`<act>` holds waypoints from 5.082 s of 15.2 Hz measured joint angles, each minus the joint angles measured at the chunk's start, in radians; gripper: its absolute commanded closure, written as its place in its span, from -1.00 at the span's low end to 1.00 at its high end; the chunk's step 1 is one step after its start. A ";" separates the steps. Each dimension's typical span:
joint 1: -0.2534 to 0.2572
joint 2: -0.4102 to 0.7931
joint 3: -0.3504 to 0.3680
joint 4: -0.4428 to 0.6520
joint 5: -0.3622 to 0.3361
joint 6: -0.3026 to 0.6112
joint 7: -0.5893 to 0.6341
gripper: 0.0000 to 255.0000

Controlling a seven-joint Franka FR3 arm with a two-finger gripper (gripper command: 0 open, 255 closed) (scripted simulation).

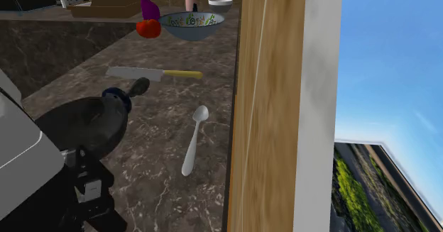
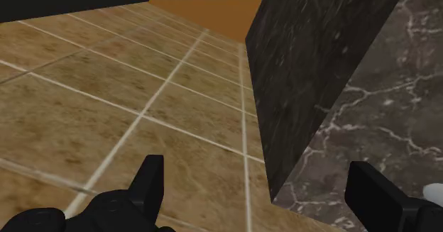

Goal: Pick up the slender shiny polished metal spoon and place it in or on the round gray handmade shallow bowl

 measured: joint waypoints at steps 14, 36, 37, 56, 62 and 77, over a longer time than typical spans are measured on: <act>0.184 0.418 0.096 0.323 -0.018 -0.106 -0.234 -1.00; 0.335 0.698 0.199 0.417 -0.066 -0.014 -0.472 -1.00; 0.335 0.698 0.199 0.416 -0.066 -0.013 -0.472 -1.00; 0.336 0.707 0.202 0.507 -0.067 -0.094 -0.484 1.00; 0.336 0.722 0.203 0.604 -0.071 -0.176 -0.497 1.00; 0.342 0.818 0.213 0.869 -0.093 -0.403 -0.530 1.00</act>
